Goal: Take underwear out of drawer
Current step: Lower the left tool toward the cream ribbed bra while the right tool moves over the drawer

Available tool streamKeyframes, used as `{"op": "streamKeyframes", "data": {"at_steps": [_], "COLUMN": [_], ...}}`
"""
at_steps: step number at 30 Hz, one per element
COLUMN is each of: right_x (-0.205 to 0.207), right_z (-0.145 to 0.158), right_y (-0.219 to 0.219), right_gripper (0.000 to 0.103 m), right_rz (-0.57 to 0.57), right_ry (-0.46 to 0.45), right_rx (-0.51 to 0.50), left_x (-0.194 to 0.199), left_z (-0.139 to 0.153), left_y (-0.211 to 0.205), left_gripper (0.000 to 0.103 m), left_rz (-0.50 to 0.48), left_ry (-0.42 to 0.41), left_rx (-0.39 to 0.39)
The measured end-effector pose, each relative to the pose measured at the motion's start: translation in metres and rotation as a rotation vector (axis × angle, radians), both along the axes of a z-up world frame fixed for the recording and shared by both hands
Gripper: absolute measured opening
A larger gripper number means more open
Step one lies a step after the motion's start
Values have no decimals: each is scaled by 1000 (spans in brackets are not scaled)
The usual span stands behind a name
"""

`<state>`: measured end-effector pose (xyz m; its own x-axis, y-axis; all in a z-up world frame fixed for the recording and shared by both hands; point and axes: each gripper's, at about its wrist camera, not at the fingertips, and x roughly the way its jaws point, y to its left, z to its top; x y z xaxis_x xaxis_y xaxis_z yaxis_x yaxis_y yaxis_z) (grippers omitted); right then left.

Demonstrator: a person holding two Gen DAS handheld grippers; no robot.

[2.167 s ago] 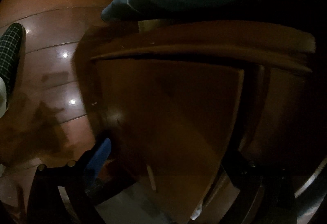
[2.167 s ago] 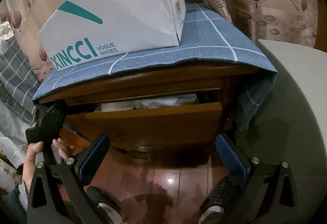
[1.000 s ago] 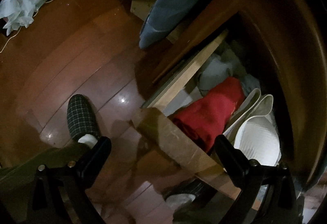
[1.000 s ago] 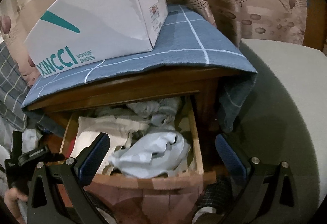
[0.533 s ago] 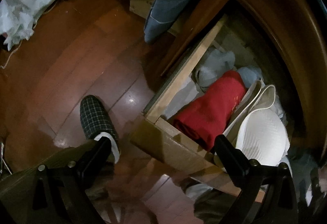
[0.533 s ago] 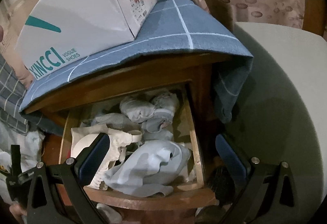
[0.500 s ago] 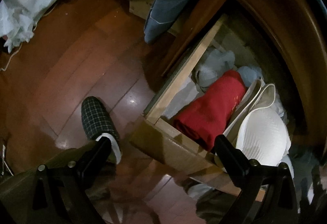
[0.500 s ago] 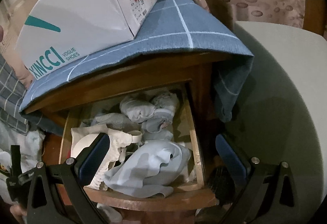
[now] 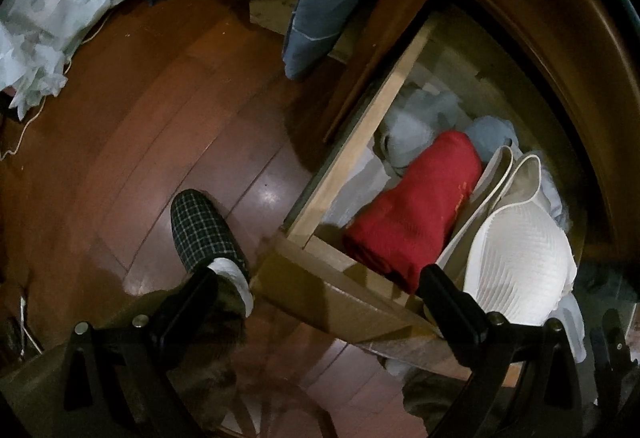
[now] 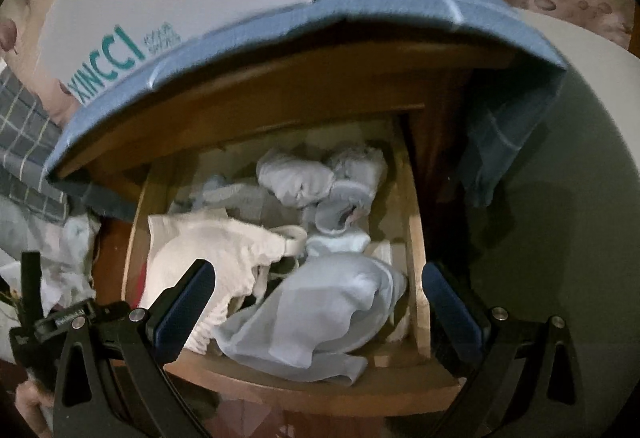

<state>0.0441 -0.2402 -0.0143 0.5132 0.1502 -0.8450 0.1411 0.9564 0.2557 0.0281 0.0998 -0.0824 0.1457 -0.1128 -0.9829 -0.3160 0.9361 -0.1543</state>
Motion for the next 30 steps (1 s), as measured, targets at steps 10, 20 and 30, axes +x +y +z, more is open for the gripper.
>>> {"op": "streamKeyframes", "data": {"at_steps": [10, 20, 30], "right_x": [7, 16, 28], "right_z": [-12, -41, -62], "right_y": [-3, 6, 18], "right_gripper": [102, 102, 91], "right_rz": [-32, -37, -39], "right_ry": [176, 375, 430], "right_rx": [78, 108, 65], "left_x": [2, -10, 3], "left_z": [11, 47, 73], "left_y": [-13, -9, -35], "left_gripper": [103, 103, 103], "left_rz": [-79, -125, -317], "left_ry": [-44, -121, -248], "left_rx": [117, 150, 110]}}
